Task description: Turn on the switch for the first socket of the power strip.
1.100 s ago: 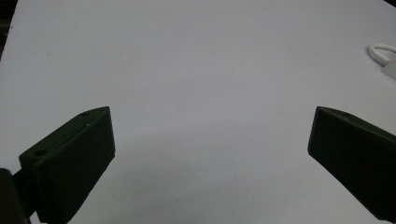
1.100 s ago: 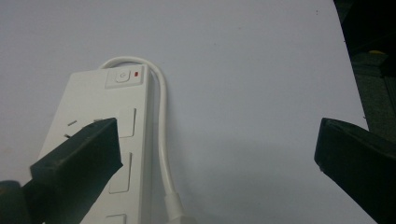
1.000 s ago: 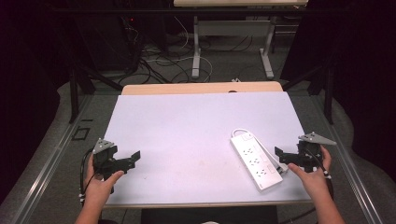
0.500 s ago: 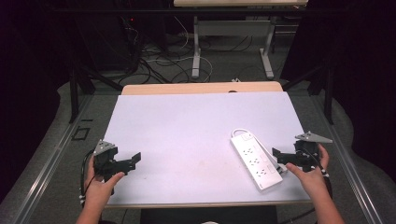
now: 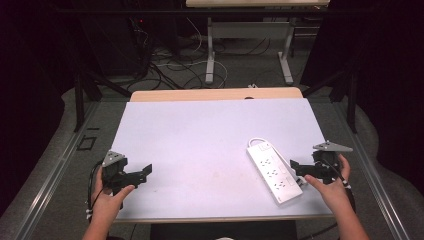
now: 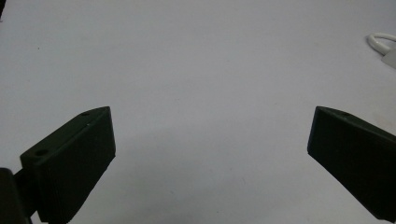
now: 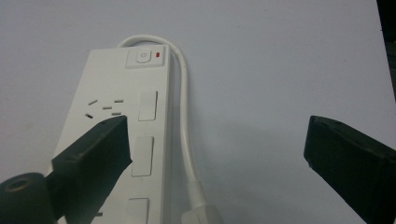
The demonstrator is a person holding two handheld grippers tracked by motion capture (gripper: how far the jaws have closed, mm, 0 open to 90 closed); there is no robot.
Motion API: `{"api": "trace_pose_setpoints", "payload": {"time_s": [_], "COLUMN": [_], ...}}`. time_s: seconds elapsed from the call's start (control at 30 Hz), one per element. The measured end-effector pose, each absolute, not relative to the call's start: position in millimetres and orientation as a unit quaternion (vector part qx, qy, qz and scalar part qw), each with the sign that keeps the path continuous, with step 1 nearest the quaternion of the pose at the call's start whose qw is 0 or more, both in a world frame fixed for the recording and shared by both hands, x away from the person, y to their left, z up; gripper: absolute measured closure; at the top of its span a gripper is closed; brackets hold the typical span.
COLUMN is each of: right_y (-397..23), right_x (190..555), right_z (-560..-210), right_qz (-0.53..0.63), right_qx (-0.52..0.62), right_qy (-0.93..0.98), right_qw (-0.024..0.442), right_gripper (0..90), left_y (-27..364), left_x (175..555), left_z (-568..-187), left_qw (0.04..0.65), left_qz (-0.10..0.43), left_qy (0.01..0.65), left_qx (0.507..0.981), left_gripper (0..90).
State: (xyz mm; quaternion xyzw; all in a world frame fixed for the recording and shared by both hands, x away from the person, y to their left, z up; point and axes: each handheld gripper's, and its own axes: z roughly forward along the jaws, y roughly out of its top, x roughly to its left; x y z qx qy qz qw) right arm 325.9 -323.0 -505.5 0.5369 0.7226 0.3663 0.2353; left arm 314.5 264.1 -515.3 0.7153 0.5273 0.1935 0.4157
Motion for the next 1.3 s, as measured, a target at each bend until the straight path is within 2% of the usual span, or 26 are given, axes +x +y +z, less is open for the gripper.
{"api": "trace_pose_setpoints", "payload": {"time_s": [0.17, 0.3, 0.73, 0.97, 1.3], "right_y": [-322, -321, -312, -312, -310], "right_x": [326, 328, 335, 338, 343], "right_z": [-503, -502, -494, -492, -486], "right_qz": [0.367, 0.367, 0.346, 0.340, 0.325], "right_qx": [0.534, 0.534, 0.517, 0.514, 0.510], "right_qy": [0.728, 0.732, 0.756, 0.766, 0.775], "right_qw": [0.224, 0.209, 0.203, 0.184, 0.184], "right_gripper": [15.0, 15.1, 16.2, 19.4, 26.2], "left_y": [263, 262, 263, 263, 262], "left_x": [315, 314, 315, 314, 314], "left_z": [-516, -516, -515, -514, -515], "left_qw": [0.416, 0.414, 0.409, 0.403, 0.401], "left_qz": [0.194, 0.195, 0.204, 0.218, 0.218], "left_qy": [0.528, 0.528, 0.528, 0.528, 0.529], "left_qx": [0.715, 0.715, 0.716, 0.715, 0.715], "left_gripper": [0.8, 0.8, 0.9, 1.0, 1.1]}}
